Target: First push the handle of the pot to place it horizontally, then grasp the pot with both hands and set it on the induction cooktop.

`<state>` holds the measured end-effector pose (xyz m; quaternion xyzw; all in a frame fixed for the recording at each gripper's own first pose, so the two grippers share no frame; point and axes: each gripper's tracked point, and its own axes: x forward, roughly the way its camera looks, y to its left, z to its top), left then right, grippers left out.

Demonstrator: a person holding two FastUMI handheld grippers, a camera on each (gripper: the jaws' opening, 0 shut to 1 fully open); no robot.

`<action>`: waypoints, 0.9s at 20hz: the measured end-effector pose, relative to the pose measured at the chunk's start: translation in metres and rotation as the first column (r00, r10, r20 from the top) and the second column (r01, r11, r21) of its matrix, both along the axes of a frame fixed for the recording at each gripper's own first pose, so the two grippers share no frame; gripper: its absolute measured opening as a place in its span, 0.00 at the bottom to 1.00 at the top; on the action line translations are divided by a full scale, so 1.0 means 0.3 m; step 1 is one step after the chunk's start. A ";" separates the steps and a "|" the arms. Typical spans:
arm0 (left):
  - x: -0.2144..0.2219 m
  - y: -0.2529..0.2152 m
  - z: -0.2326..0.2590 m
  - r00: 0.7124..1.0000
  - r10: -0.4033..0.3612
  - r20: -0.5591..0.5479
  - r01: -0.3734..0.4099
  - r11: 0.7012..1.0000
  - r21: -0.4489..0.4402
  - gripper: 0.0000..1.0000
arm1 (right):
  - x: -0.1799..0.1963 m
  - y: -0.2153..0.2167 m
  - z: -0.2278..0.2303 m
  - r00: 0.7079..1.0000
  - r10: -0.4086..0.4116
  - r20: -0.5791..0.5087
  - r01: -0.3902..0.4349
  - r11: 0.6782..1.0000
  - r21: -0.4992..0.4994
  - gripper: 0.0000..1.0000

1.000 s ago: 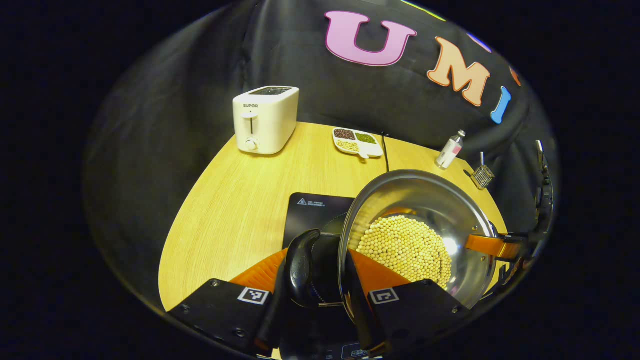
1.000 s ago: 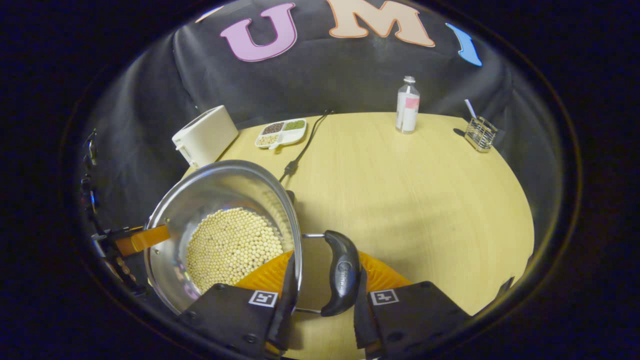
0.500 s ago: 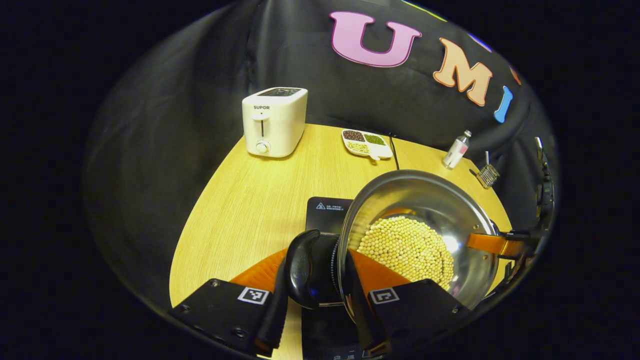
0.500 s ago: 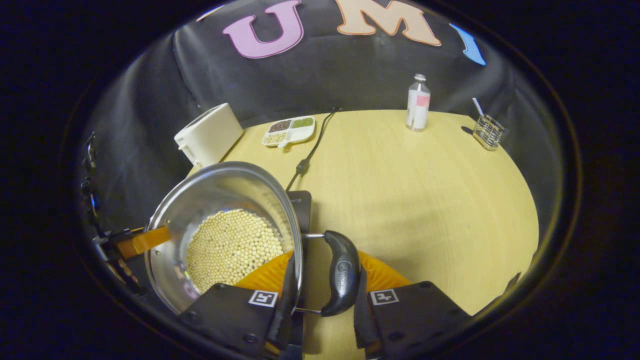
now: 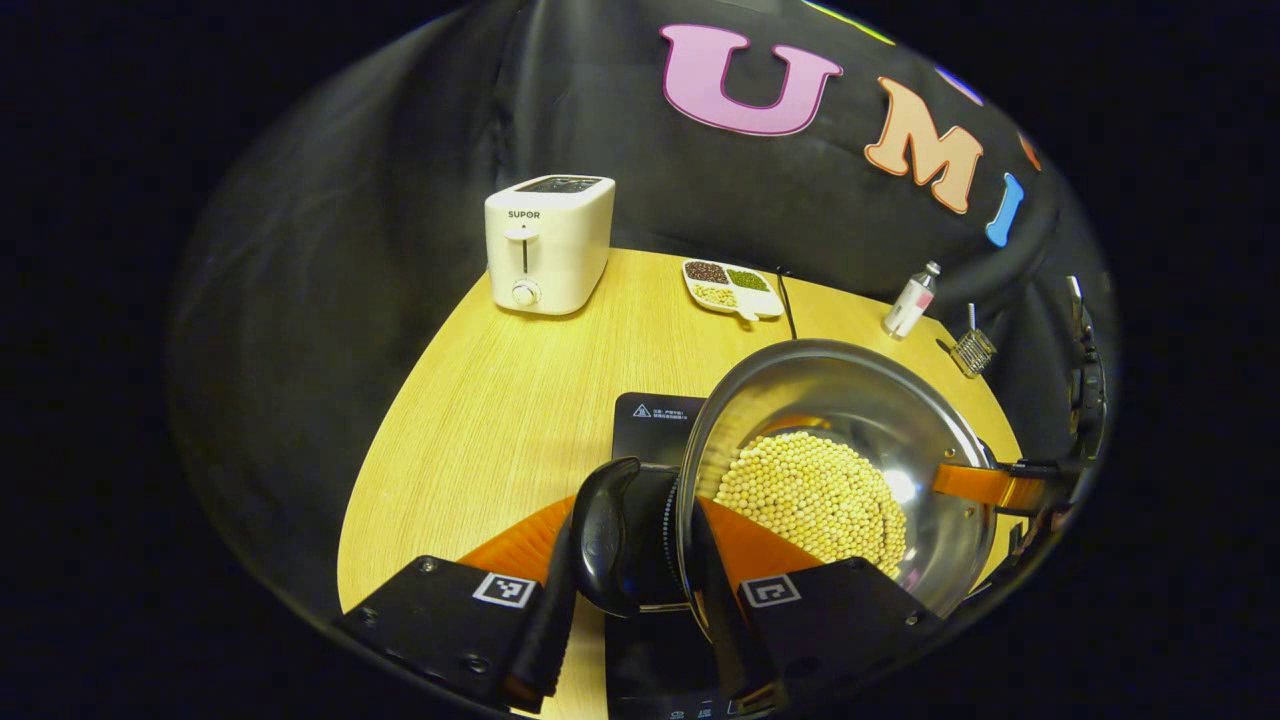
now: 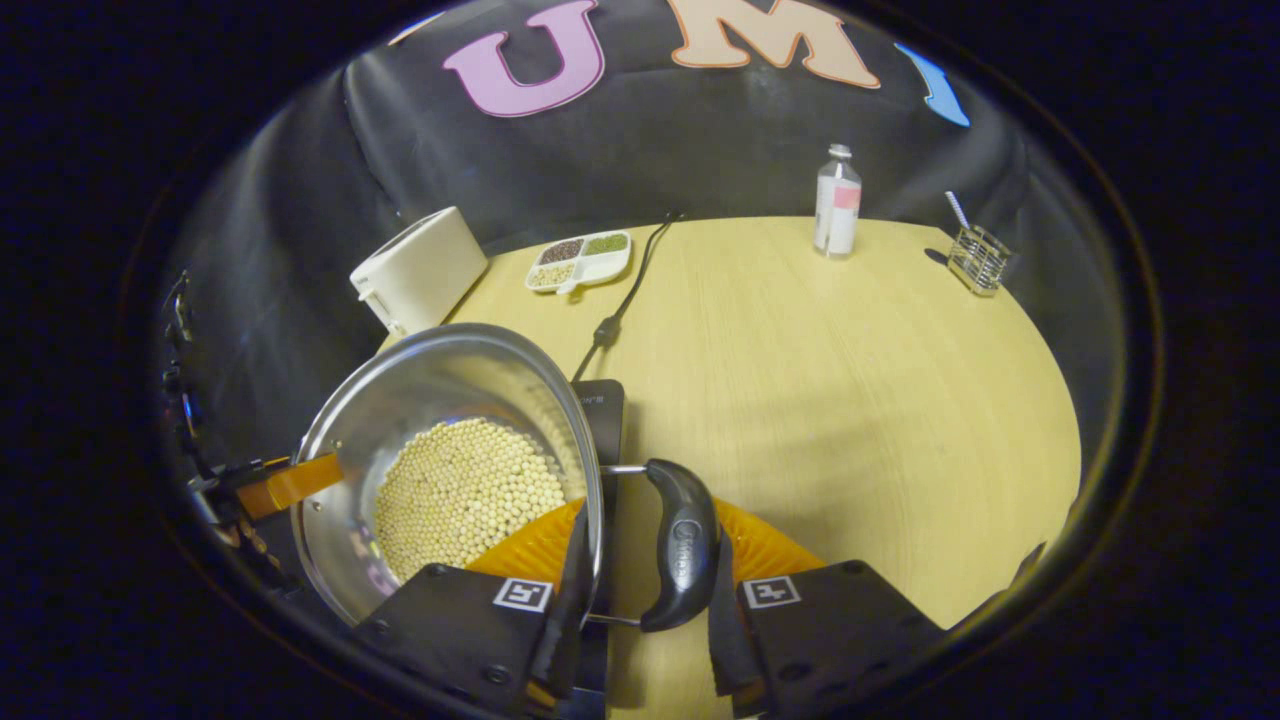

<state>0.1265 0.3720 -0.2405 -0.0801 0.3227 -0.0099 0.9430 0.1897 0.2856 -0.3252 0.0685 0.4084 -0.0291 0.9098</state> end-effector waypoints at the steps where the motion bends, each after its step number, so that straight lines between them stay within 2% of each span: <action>1: 0.001 0.000 0.000 1.000 -0.004 0.003 0.004 1.000 0.004 0.61 | -0.003 0.001 0.002 1.000 -0.001 0.000 0.001 1.000 0.001 0.52; 3: 0.001 -0.003 -0.002 1.000 -0.006 0.004 0.006 1.000 0.009 0.64 | -0.003 0.001 0.000 1.000 0.002 0.002 -0.002 1.000 0.003 0.52; 4: 0.002 -0.003 -0.003 1.000 -0.007 0.002 0.007 1.000 0.013 0.63 | -0.002 -0.001 0.000 1.000 0.000 0.004 0.000 1.000 0.006 0.58; 6: -0.002 -0.002 -0.002 1.000 -0.007 0.004 0.007 1.000 0.021 0.65 | 0.000 -0.001 0.001 1.000 -0.003 0.004 0.003 1.000 0.014 0.61; 10: 0.001 0.002 -0.006 1.000 -0.009 0.009 0.009 0.999 0.047 0.70 | 0.004 0.002 0.002 1.000 -0.006 0.011 0.006 1.000 0.017 0.54; 11: 0.002 0.003 -0.008 1.000 -0.012 0.011 0.012 0.998 0.064 0.69 | 0.005 0.003 0.002 1.000 -0.003 0.012 0.003 1.000 0.011 0.55; 13: 0.013 0.015 -0.005 1.000 -0.013 0.017 0.011 0.995 0.103 0.72 | 0.008 0.018 0.007 1.000 0.009 0.021 -0.010 1.000 0.026 0.66; 14: 0.018 0.024 0.000 1.000 -0.012 0.023 0.009 0.992 0.127 0.76 | 0.014 0.027 0.014 0.999 0.013 0.030 -0.014 0.999 0.040 0.77; 15: 0.024 0.042 0.005 0.999 -0.002 0.033 -0.003 0.988 0.153 0.80 | 0.019 0.037 0.018 0.999 0.015 0.034 -0.017 0.999 0.050 0.83; 16: 0.026 0.046 0.007 0.999 -0.001 0.038 -0.005 0.988 0.156 0.92 | 0.024 0.040 0.012 0.999 0.020 0.031 -0.021 0.999 0.047 0.88; 17: 0.032 0.042 0.017 0.999 0.001 0.051 -0.008 0.988 0.151 0.99 | 0.023 0.035 0.006 0.999 0.024 0.029 -0.025 0.999 0.040 0.94; 18: 0.030 0.040 0.018 0.998 -0.003 0.056 -0.005 0.988 0.152 1.00 | 0.021 0.031 0.000 0.999 0.027 0.023 -0.028 0.999 0.034 0.94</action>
